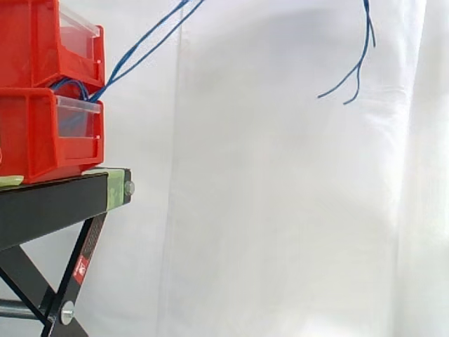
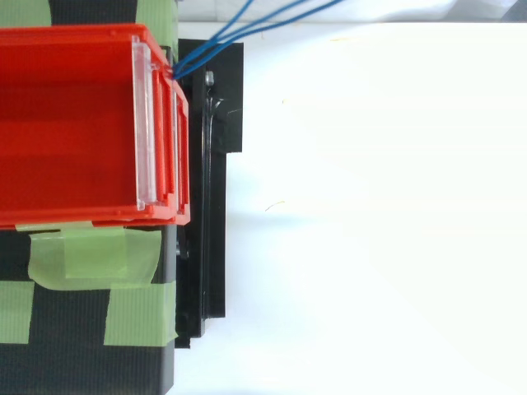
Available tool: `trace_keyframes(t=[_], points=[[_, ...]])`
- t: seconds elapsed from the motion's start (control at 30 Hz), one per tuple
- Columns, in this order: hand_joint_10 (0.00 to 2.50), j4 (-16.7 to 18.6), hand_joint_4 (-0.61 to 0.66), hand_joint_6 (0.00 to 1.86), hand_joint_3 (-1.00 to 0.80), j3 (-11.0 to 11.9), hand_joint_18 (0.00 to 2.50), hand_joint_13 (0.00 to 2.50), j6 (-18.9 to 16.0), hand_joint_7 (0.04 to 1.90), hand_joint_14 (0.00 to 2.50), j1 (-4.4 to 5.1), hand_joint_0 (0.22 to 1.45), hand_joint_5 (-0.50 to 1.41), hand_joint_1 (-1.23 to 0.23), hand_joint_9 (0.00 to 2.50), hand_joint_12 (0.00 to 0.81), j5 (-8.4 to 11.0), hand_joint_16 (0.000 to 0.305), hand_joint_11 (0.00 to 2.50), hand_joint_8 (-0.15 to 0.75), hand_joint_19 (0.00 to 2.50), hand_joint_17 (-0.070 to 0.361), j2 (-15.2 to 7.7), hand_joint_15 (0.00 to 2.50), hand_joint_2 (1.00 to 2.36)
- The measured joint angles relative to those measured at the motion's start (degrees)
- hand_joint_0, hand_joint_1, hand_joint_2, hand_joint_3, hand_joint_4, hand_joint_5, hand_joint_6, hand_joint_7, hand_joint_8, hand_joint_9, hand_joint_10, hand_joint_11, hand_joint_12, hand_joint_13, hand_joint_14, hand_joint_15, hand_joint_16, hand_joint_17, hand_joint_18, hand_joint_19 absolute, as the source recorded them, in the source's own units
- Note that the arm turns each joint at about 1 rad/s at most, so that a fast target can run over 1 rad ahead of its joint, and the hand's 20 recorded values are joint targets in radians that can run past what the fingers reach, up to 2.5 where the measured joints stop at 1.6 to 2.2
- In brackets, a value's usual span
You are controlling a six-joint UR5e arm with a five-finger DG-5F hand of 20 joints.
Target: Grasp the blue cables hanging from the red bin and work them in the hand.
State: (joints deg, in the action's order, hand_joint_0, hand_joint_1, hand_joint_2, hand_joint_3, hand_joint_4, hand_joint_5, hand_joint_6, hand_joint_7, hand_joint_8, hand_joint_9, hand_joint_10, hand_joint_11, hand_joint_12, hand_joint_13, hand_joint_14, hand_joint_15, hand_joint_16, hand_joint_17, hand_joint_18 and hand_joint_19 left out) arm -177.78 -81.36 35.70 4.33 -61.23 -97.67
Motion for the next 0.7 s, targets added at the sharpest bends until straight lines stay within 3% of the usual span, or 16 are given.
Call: trace_keyframes(t=[0.17, 0.27, 0.43, 0.5, 0.7], points=[[2.50, 1.48, 0.30, 0.22, 0.25, 0.61, 2.20, 1.91, -2.48, 1.34, 2.50, 1.18, 0.91, 0.49, -0.64, 1.60, 0.727, -0.68, 0.224, 2.50, 0.430, 0.72, 0.168, -0.02, 1.98, 1.46], [2.50, 2.37, 0.30, 0.22, 0.24, 0.66, 2.20, 1.91, -5.90, 1.34, 2.50, 2.93, 0.91, 0.48, -0.64, 1.60, 0.727, -0.58, 0.224, 2.50, 0.430, 0.72, 0.168, -0.19, 1.98, 1.46], [2.50, 1.79, 0.30, 0.22, 0.25, 0.66, 2.20, 1.91, -13.65, 1.34, 2.50, 8.44, 0.91, 0.48, -0.64, 1.60, 0.727, 2.14, 0.224, 2.50, 0.430, 0.72, 0.168, -0.30, 1.98, 1.45], [2.50, 1.63, 0.30, 0.22, 0.25, 0.67, 2.20, 1.91, -16.36, 1.34, 2.50, 9.58, 0.91, 0.49, -0.64, 1.60, 0.727, 3.07, 0.224, 2.50, 0.430, 0.72, 0.168, -0.31, 1.98, 1.45], [2.50, 1.70, 0.30, 0.22, 0.26, -0.03, 2.20, 1.91, -24.51, 1.34, 2.50, 10.99, 0.91, 0.48, -0.64, 1.60, 0.727, 3.88, 0.224, 2.50, 0.430, 0.72, 0.168, -1.07, 1.98, 1.43]])
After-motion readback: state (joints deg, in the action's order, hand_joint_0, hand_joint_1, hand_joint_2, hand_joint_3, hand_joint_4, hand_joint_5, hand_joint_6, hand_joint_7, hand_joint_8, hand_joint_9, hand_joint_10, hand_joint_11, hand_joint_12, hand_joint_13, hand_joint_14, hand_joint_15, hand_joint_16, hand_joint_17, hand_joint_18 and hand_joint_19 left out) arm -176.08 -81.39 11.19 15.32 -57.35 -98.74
